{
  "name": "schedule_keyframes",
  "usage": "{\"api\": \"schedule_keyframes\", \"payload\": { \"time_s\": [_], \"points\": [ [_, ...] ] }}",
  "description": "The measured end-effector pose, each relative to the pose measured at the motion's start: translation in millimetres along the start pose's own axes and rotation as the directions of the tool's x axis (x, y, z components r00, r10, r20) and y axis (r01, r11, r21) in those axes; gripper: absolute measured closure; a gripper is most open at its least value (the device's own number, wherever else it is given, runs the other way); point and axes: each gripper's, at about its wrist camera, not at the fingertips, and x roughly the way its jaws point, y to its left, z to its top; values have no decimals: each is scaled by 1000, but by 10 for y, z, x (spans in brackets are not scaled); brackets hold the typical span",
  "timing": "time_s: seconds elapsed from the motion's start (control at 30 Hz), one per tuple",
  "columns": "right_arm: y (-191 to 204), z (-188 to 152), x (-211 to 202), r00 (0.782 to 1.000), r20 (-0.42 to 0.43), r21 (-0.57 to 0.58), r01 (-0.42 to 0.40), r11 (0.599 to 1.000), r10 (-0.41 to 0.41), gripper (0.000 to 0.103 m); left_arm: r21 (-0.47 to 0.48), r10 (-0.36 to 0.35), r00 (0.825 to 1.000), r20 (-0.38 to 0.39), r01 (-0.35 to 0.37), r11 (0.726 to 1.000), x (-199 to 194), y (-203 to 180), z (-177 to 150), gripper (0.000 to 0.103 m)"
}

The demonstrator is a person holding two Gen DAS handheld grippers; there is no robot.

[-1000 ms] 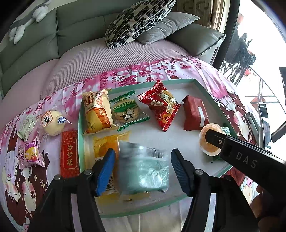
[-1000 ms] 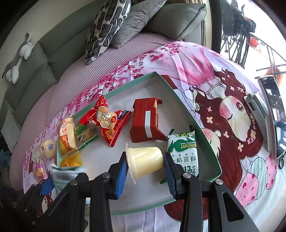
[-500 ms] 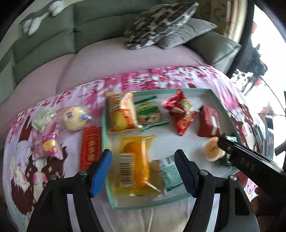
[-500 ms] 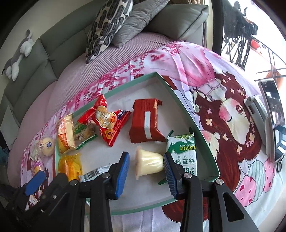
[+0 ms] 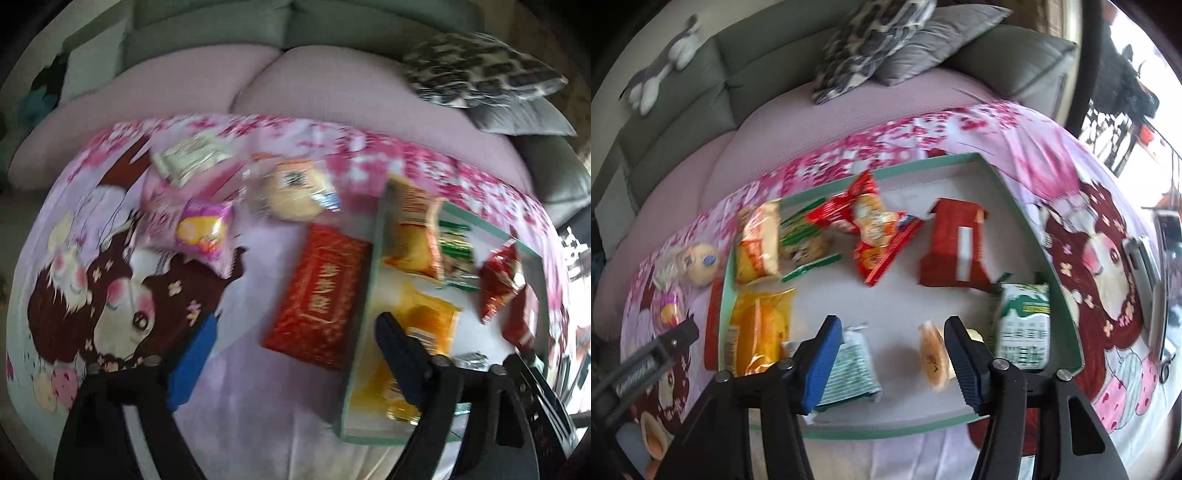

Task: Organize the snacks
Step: 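Move both open grippers back over the remaining snacks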

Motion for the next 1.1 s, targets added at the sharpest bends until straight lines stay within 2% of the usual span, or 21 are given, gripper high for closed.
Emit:
{"api": "schedule_keyframes", "payload": {
  "time_s": [0.13,0.3,0.43,0.5,0.6,0.73,1.1],
  "points": [
    [79,-15,1,1000,11,-28,-13,1000,13,36,-44,-2,1000,-20,1,999,36,94,8,12],
    [55,-19,24,1000,16,-19,0,1000,0,21,-60,-6,1000,-29,4,998,85,149,-1,11],
    [53,-24,57,1000,11,-20,9,1000,-9,17,-56,-10,999,-37,8,998,108,156,7,11],
    [53,-26,68,1000,13,-21,9,1000,-9,9,-53,-5,999,-35,3,999,112,155,5,11],
    [54,-24,75,1000,14,-20,8,1000,-7,3,-53,-2,999,-35,0,999,110,152,1,11],
    [55,-25,83,1000,15,-21,11,1000,-10,1,-51,6,1000,-30,-7,999,115,149,-4,7],
    [47,-15,78,1000,20,-19,12,1000,-11,0,-31,0,1000,-5,0,1000,60,144,20,7]
  ]
}}
